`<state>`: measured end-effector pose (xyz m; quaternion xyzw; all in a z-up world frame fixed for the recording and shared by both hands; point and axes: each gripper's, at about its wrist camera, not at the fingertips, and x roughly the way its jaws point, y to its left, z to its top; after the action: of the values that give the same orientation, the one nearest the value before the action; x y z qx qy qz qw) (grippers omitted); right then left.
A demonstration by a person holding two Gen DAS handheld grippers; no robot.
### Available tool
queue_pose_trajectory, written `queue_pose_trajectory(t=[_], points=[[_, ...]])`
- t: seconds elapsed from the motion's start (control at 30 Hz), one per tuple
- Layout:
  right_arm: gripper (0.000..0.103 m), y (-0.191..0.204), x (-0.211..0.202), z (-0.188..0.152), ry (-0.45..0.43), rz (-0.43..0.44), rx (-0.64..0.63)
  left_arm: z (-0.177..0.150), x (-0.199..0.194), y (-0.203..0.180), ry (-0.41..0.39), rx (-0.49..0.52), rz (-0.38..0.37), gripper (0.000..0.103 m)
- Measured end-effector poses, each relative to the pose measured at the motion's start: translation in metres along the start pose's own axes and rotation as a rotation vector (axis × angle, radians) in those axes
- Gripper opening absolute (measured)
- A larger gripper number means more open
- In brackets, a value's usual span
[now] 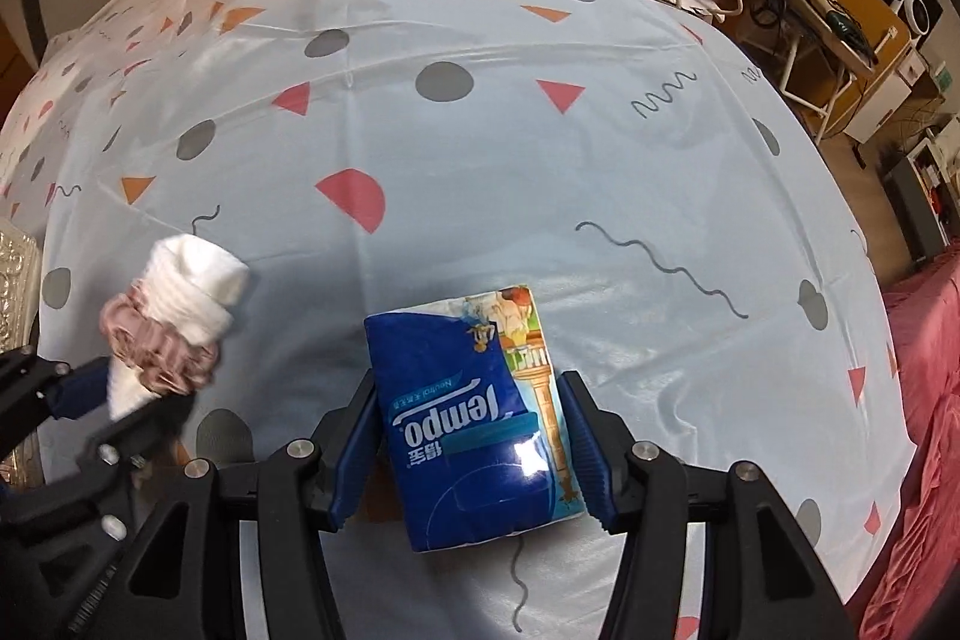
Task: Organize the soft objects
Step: 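Grasp the white waffle towel with brown scrunchie using the left tool while the right tool holds the tissue pack, then carry the waffle towel with the left tool over the gold tray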
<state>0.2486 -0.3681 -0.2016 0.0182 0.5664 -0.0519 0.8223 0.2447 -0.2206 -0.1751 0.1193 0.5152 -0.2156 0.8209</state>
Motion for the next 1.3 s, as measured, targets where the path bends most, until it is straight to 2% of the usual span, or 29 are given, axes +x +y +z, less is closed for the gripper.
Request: queue_pose_trajectory(t=[0.33,0.6,1.0,1.1,1.3], points=[[0.058,-0.002,0.0,-0.004,-0.006,0.014,0.006,0.024,-0.07,0.036,-0.159,-0.078,0.055,0.023],[0.057,0.002,0.001,-0.003,-0.019,-0.008,-0.022,0.03,-0.103,0.068,-0.217,-0.15,0.116,0.023],[0.056,0.016,-0.004,-0.01,-0.06,-0.063,-0.096,-0.002,-0.182,0.147,-0.35,-0.325,0.179,0.023],[0.056,0.019,-0.006,-0.012,-0.065,-0.073,-0.106,-0.018,-0.205,0.17,-0.386,-0.353,0.21,0.023],[0.056,0.025,-0.009,-0.014,-0.075,-0.096,-0.13,-0.058,-0.231,0.214,-0.405,-0.432,0.249,0.023]])
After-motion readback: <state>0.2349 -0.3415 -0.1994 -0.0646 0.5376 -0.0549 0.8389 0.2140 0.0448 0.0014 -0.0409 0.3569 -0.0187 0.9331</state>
